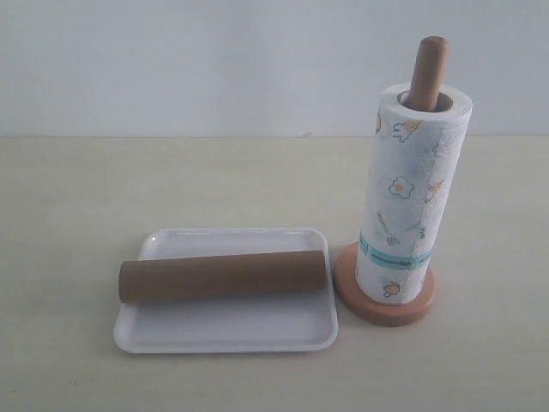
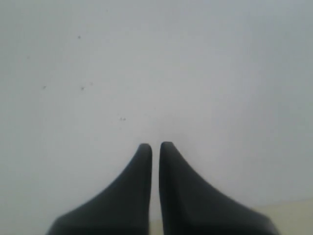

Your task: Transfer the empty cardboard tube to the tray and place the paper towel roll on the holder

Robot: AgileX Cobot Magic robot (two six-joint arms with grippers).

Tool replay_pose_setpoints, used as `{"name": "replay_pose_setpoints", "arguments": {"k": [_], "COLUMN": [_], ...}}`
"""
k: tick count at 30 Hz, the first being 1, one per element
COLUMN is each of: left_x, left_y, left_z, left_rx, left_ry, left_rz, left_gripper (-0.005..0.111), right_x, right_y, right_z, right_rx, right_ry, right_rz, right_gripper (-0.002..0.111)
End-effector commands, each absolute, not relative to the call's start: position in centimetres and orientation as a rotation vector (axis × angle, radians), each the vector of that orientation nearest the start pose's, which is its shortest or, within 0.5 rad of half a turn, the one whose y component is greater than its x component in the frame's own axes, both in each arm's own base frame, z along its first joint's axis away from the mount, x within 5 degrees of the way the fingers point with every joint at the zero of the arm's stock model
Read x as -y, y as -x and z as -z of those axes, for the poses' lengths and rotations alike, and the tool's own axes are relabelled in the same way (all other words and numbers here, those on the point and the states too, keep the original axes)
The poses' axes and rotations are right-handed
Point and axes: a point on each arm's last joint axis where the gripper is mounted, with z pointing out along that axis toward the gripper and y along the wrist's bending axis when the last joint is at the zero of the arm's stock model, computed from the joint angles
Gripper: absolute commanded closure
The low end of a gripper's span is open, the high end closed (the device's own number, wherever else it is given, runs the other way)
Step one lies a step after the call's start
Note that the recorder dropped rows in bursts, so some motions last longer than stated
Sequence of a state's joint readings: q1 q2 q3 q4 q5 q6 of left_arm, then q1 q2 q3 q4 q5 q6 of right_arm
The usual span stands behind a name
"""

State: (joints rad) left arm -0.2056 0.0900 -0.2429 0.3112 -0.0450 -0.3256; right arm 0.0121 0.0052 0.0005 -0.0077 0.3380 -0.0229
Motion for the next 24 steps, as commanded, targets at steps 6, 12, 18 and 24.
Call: {"name": "replay_pose_setpoints", "arguments": {"k": [6, 12, 18, 24], "left_x": [1.3, 1.2, 1.3, 1.5], "left_y": [-5.9, -5.5, -5.4, -5.2], "left_z": [-23.5, -20.7, -19.5, -18.4], "left_rx": [-1.511, -1.547, -1.683, -1.804], "left_ry": [-0.201, -0.129, -0.108, -0.135], "left_rz": [0.125, 0.198, 0.225, 0.233], "left_gripper": [0.102, 0.102, 0.102, 0.102], "right_x": [0.0, 0.0, 0.0, 0.0], "right_y": [-5.4, -5.4, -5.4, -5.4], "right_z": [-18.3, -18.3, -18.3, -18.3], "right_rx": [-1.814, -1.814, -1.814, -1.814], "right_ry": [0.035, 0.035, 0.033, 0.033], "right_rz": [0.019, 0.019, 0.018, 0.018], "right_gripper": [0.108, 0.108, 0.108, 0.108]}}
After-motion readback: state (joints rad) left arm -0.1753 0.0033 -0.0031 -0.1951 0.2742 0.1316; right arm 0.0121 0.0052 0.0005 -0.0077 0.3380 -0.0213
